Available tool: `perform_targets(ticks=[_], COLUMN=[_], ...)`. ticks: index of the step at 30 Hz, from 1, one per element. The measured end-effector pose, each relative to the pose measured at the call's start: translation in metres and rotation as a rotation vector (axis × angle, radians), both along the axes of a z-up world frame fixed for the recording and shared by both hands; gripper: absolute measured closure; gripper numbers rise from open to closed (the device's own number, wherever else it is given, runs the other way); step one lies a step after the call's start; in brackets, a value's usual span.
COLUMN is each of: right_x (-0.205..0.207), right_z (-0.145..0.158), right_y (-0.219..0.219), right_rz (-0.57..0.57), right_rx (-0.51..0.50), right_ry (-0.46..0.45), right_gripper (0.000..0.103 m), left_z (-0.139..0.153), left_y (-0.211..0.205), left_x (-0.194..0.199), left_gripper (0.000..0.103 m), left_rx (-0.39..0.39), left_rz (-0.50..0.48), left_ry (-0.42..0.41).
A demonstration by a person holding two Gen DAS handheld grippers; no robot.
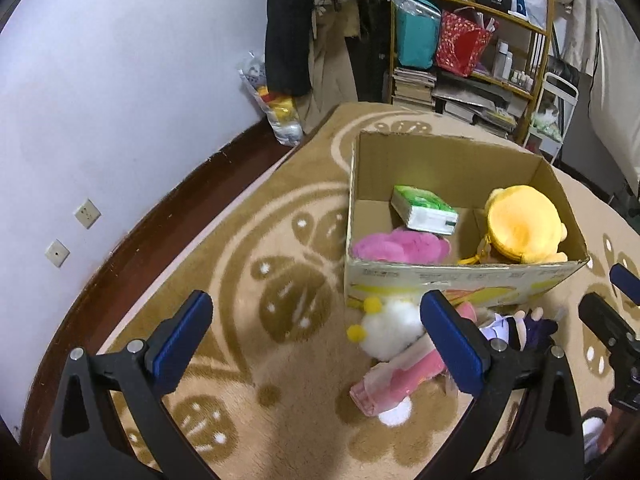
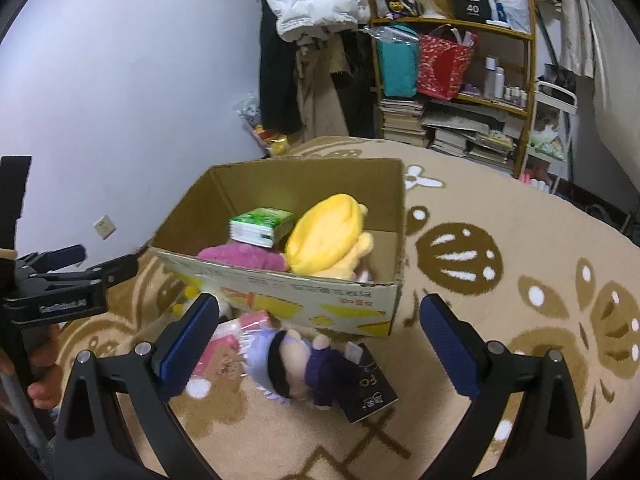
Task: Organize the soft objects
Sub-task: 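Withdraw both tools from the box toward the remaining toys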
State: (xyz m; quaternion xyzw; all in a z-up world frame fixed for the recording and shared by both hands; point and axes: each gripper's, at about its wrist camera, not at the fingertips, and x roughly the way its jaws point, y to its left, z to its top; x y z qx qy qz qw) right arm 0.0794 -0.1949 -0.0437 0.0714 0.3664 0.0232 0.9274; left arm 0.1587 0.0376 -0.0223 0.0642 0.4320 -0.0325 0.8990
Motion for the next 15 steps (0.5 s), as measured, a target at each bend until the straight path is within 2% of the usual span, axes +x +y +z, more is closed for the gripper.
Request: perform_targets(ticks=[3, 10, 13, 15], right_x=[0.005, 0.016, 0.021, 0.024], right_z=[-0.010, -0.030, -0.040, -0.045], right_y=[-0.003, -0.005, -0.006, -0.006], right_rz=[-0.006, -0.029, -0.032, -0.029], right_rx=[0.010, 0.024, 0.039, 0.043], right_ry=[0.025, 0.062, 0.077, 0.090], right_gripper=[0.000, 0.000, 0.000, 0.000], left_z=[-0.008, -0.024, -0.033, -0.040], left_y=[-0.003, -0.007, -0.011, -0.012], left_x=[0.004, 0.015, 0.021, 0.025], left_gripper=[0.001, 0.001, 0.001, 0.001], left_rx=[0.027, 0.012, 0.044, 0.038], left_rz=[-0.002, -0.035, -0.050, -0.057], left_ry=[0.012, 0.052, 0.071, 0.094])
